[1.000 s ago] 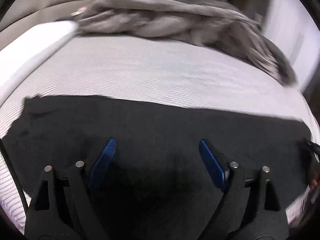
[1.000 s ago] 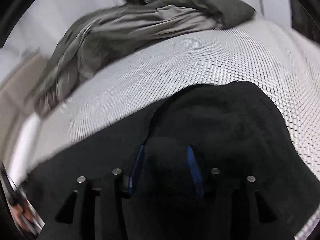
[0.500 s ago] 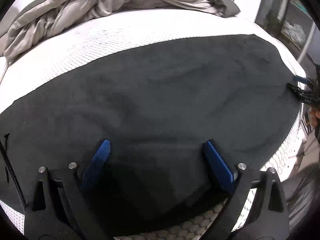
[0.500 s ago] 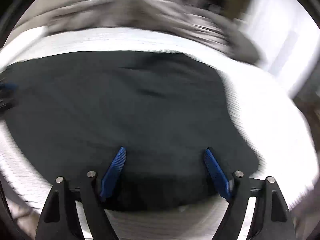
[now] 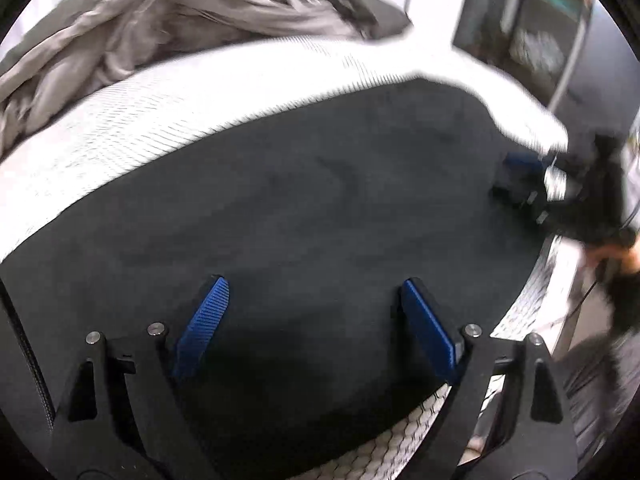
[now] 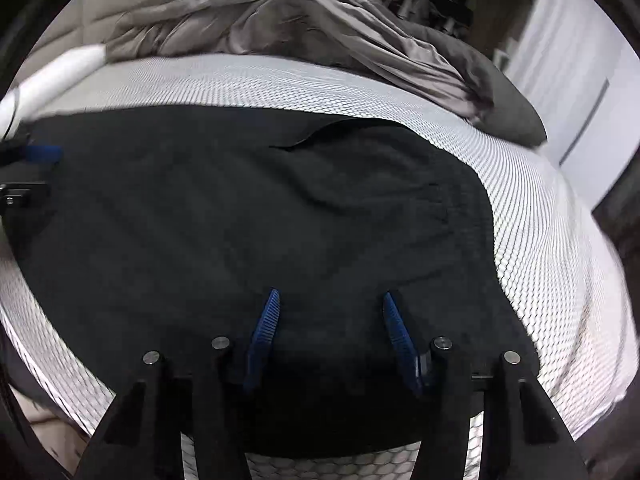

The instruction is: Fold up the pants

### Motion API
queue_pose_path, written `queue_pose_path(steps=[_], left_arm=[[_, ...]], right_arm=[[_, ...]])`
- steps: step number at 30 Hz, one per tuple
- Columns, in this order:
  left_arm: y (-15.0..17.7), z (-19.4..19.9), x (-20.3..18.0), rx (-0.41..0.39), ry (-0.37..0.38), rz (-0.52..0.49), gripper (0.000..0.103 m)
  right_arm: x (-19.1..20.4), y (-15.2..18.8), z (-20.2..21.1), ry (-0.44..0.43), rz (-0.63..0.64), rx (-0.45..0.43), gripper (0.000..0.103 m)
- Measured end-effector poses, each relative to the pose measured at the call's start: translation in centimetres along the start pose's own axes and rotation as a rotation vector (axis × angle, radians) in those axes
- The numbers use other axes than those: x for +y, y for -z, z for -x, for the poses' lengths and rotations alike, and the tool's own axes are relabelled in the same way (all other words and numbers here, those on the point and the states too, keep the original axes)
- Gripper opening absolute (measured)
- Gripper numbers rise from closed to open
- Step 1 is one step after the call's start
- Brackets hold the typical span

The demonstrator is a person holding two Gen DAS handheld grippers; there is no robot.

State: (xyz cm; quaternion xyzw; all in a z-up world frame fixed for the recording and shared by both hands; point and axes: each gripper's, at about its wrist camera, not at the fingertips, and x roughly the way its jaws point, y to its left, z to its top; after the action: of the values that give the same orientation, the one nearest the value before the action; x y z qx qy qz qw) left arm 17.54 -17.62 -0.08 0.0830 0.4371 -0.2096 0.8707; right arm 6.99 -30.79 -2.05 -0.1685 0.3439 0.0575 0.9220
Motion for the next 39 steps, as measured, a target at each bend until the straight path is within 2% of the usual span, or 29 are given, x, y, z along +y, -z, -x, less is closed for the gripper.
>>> queue_pose_path(steps=[2,3,4,5,8,9,11,12,13,15,17,19,20,22,23,25,28,30,33,35,37,38,39], left_arm=[[0.1,-1.1,-0.8,0.063,-0.033,-0.044,0.089],[0.1,-1.0,-1.2,0.058,-0.045,-0.051,0.090],[-0.1,-0.5,-1.5,0.050,-0.054,-0.041,0.089],[-0.4,-0.2,-1.6,0.041,-0.054,-0.032,0.089],[-1.0,1.1,-3.4,-0.031,0.021,-0.020,0.089],[-1.5,1.0,-4.7,-0.037,0.045,-0.036,0.089],[-2.1,0.2,-6.5,-0.030,0.080,-0.077,0.089],[-2.4,-0.6,-7.6,-0.017,0.094,-0.106,0.089],[-2.6,-1.6,-8.5,0.010,0.084,-0.138,0.089],[-2.5,-3.2,-9.4,0.054,0.047,-0.179,0.090],[-2.6,-3.5,-9.5,0.063,0.064,-0.188,0.091],[-2.4,-3.4,-9.3,0.072,0.079,-0.193,0.092],[-2.2,-3.2,-9.3,0.071,0.080,-0.196,0.092],[-2.1,-2.9,-9.1,0.063,0.083,-0.202,0.092],[-2.3,-2.5,-9.1,0.050,0.088,-0.195,0.092],[-2.8,-1.7,-8.3,-0.008,0.087,-0.131,0.092],[-3.9,-1.8,-6.2,-0.069,0.067,-0.025,0.092],[-4.2,-3.0,-5.5,-0.043,0.045,0.018,0.092],[-4.0,-4.9,-5.0,0.015,0.014,0.011,0.092],[-3.8,-4.7,-4.9,0.012,0.015,-0.018,0.092],[-3.5,-4.6,-4.1,0.022,0.014,-0.016,0.093],[-3.3,-4.5,-3.6,0.025,0.018,-0.007,0.093],[-3.2,-4.5,-3.2,0.025,0.020,-0.001,0.093]], right_arm=[[-1.2,1.1,0.4,0.177,0.018,0.019,0.059],[-2.3,2.0,0.8,0.247,0.012,0.035,0.059],[-3.0,2.4,1.0,0.246,-0.016,0.039,0.059],[-3.7,2.6,1.5,0.214,-0.058,0.028,0.059],[-3.4,2.5,3.4,0.090,-0.120,-0.043,0.059],[-2.4,2.2,4.0,-0.014,-0.115,-0.080,0.059],[-0.7,1.7,4.2,-0.175,-0.106,-0.110,0.059],[0.2,1.5,3.7,-0.233,-0.092,-0.093,0.059],[1.2,1.3,2.9,-0.246,-0.061,-0.064,0.059],[2.1,1.7,2.2,-0.170,0.035,-0.048,0.059],[1.1,2.4,2.4,-0.100,0.051,-0.044,0.059],[-3.1,3.5,2.0,0.003,-0.046,-0.029,0.061],[-4.9,3.7,1.5,0.017,-0.097,-0.022,0.061],[-7.5,5.0,2.0,0.015,-0.224,-0.028,0.060],[-8.0,5.4,2.7,-0.002,-0.260,-0.044,0.055],[-8.5,5.2,4.1,-0.014,-0.317,-0.106,0.054],[-8.3,3.1,3.8,0.007,-0.344,-0.170,0.048],[-8.3,0.5,1.8,0.024,-0.372,-0.171,0.038],[-7.6,-3.0,-1.7,0.033,-0.328,-0.136,0.036],[-6.8,-2.9,-3.5,0.059,-0.221,-0.076,0.036],[-6.7,-2.6,-4.3,0.063,-0.167,-0.067,0.034],[-7.1,-2.3,-4.4,0.055,-0.162,-0.074,0.036],[-7.0,-2.6,-4.5,0.063,-0.161,-0.079,0.042]])
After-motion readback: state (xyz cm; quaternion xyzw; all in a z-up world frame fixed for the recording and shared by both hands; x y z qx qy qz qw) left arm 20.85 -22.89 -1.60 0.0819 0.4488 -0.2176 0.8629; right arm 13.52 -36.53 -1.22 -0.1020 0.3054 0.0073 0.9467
